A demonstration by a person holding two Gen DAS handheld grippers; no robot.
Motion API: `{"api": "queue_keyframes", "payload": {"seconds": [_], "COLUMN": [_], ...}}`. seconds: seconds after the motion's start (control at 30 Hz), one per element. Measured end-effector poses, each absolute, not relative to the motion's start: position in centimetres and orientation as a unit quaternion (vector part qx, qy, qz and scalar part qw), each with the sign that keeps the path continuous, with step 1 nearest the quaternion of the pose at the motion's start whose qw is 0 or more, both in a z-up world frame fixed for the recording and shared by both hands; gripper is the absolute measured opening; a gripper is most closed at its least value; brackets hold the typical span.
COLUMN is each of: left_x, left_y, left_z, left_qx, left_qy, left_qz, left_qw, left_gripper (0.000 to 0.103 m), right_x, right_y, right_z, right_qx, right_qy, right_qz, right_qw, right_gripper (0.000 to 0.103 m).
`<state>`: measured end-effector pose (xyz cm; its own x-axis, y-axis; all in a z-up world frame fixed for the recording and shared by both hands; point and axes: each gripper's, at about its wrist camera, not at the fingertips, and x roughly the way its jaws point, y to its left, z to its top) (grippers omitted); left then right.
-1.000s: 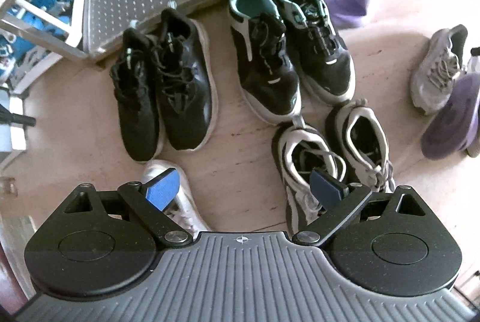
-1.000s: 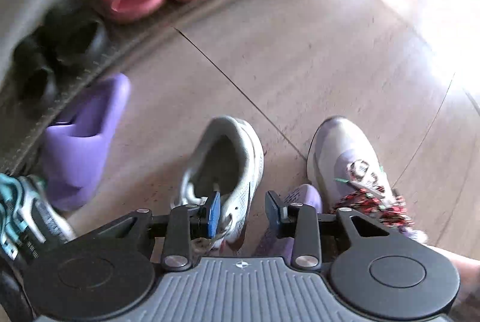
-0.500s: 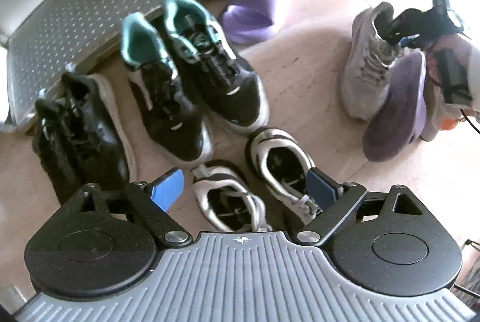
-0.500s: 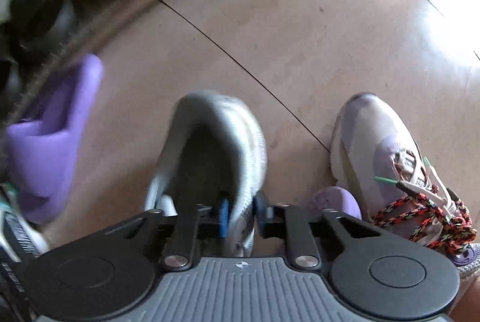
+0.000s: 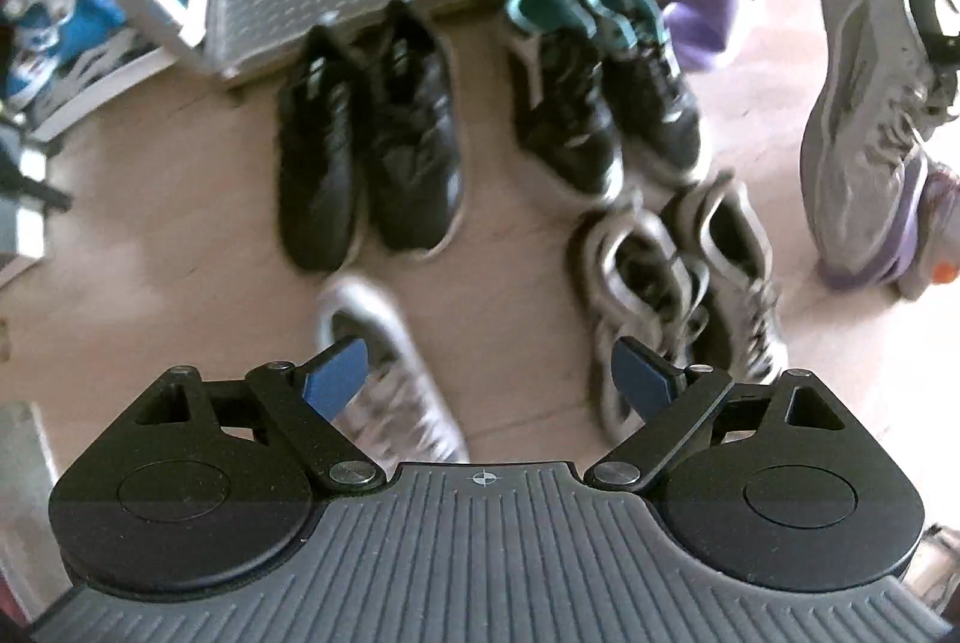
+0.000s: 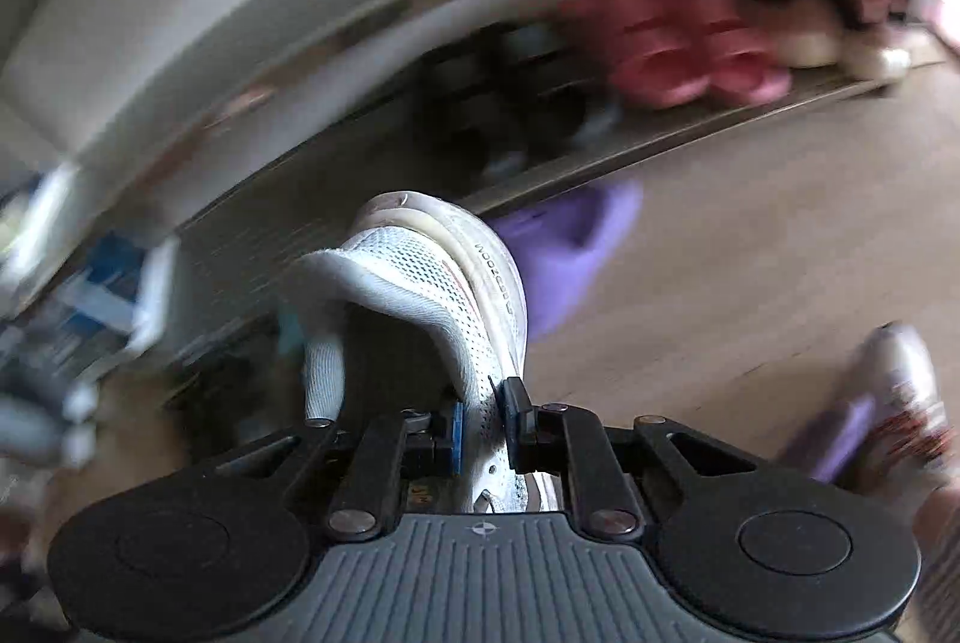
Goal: Organize scattered shoes
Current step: 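Set the second grey-white shoe beside the first with the right tool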
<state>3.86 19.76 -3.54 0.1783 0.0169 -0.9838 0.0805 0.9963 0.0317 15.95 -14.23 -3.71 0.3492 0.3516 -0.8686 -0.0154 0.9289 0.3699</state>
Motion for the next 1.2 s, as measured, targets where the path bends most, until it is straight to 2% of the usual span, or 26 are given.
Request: {"api": "queue_keyframes", "payload": {"seconds": [0.17, 0.37, 0.4, 0.53, 0.63, 0.77, 0.87, 0.9, 0.93, 1.07, 1.2], "left_x": [1.2, 0.2, 0.2, 0.2, 0.4, 0.4, 0.6, 0.5, 0.5, 0.7, 1.2], "left_y": [22.2, 24.2, 24.4, 24.8, 24.2, 22.9, 21.3, 20.8, 20.4, 19.3, 19.8], "left_z": [-2.2, -2.0, -2.2, -2.8, -2.8, -2.8, -3.8, -4.2, -4.5, -4.9, -4.1], "left_qx": [0.027, 0.018, 0.018, 0.029, 0.046, 0.043, 0.065, 0.078, 0.086, 0.107, 0.104], "left_qy": [0.635, 0.638, 0.642, 0.654, 0.656, 0.648, 0.663, 0.667, 0.673, 0.678, 0.667], "left_qz": [0.007, 0.028, 0.031, 0.038, 0.036, 0.016, -0.011, -0.023, -0.030, -0.041, -0.023], "left_qw": [0.772, 0.769, 0.766, 0.755, 0.753, 0.761, 0.746, 0.741, 0.734, 0.726, 0.737], "left_gripper": [0.092, 0.092, 0.092, 0.092, 0.092, 0.093, 0.091, 0.091, 0.090, 0.090, 0.093], "right_x": [11.6, 8.1, 8.2, 9.6, 10.2, 8.9, 7.2, 6.6, 5.9, 3.6, 3.3], "right_y": [-5.7, 4.9, 6.2, 9.4, 8.1, 5.4, 4.4, 4.5, 4.6, 5.9, 7.9], "right_z": [-6.8, -14.8, -16.0, -19.9, -18.4, -15.9, -15.7, -15.8, -15.9, -17.8, -19.9], "right_qx": [0.152, 0.122, 0.113, 0.090, 0.107, 0.106, 0.092, 0.079, 0.061, 0.027, 0.014], "right_qy": [0.639, 0.701, 0.703, 0.737, 0.721, 0.711, 0.707, 0.704, 0.698, 0.702, 0.696], "right_qz": [0.171, 0.162, 0.157, 0.156, 0.167, 0.203, 0.233, 0.240, 0.249, 0.278, 0.281], "right_qw": [0.735, 0.683, 0.684, 0.652, 0.664, 0.665, 0.661, 0.664, 0.668, 0.655, 0.661], "right_gripper": [0.014, 0.014, 0.017, 0.044, 0.049, 0.050, 0.039, 0.030, 0.028, 0.032, 0.047]}}
